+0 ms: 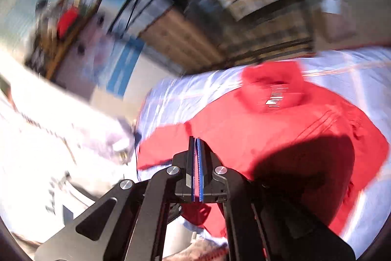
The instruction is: Fold large clothes
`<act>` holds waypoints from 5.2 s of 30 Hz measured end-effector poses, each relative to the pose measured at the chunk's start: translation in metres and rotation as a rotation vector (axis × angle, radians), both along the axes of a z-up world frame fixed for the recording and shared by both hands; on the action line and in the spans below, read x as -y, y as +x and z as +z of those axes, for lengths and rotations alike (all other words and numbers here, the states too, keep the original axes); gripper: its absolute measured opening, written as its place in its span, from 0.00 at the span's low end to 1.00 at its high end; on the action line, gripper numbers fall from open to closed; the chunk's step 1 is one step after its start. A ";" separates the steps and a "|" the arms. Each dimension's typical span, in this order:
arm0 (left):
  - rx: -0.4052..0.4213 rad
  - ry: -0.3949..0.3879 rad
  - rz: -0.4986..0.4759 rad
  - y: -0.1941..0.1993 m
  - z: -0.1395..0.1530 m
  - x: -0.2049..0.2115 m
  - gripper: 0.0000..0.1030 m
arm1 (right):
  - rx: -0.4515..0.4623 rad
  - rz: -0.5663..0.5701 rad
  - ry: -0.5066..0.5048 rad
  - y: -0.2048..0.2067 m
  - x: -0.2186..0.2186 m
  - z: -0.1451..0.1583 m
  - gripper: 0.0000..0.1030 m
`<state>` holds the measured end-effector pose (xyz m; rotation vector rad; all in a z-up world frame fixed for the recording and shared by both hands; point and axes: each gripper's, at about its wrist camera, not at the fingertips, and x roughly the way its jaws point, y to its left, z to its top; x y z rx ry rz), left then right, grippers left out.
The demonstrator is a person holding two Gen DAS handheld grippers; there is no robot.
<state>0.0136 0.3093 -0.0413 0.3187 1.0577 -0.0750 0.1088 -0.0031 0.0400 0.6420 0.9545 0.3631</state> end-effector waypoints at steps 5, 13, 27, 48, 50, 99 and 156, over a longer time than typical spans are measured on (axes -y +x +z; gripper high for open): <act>-0.023 0.006 0.101 -0.007 -0.004 -0.038 0.76 | -0.032 0.106 -0.088 0.069 -0.114 -0.075 0.02; -0.054 -0.002 0.057 -0.009 -0.016 -0.035 0.84 | -0.157 0.106 -0.140 0.025 -0.101 -0.125 0.83; -0.013 0.048 -0.326 0.112 -0.054 0.133 0.94 | -0.403 -0.496 -0.334 -0.111 0.161 -0.171 0.83; -0.211 0.126 -0.290 0.123 -0.126 0.181 0.37 | -0.441 -0.163 -0.636 -0.048 0.111 -0.231 0.94; -0.171 0.249 -0.244 0.129 -0.129 0.187 0.76 | -0.507 -0.178 -0.586 -0.042 0.122 -0.253 0.96; -0.076 -0.785 1.070 0.126 -0.131 -0.364 0.88 | -0.443 -0.250 -0.542 -0.065 0.039 -0.175 0.96; -0.073 -0.352 -0.468 0.069 -0.011 0.164 0.18 | -0.456 -0.479 -0.387 -0.134 0.112 -0.181 0.95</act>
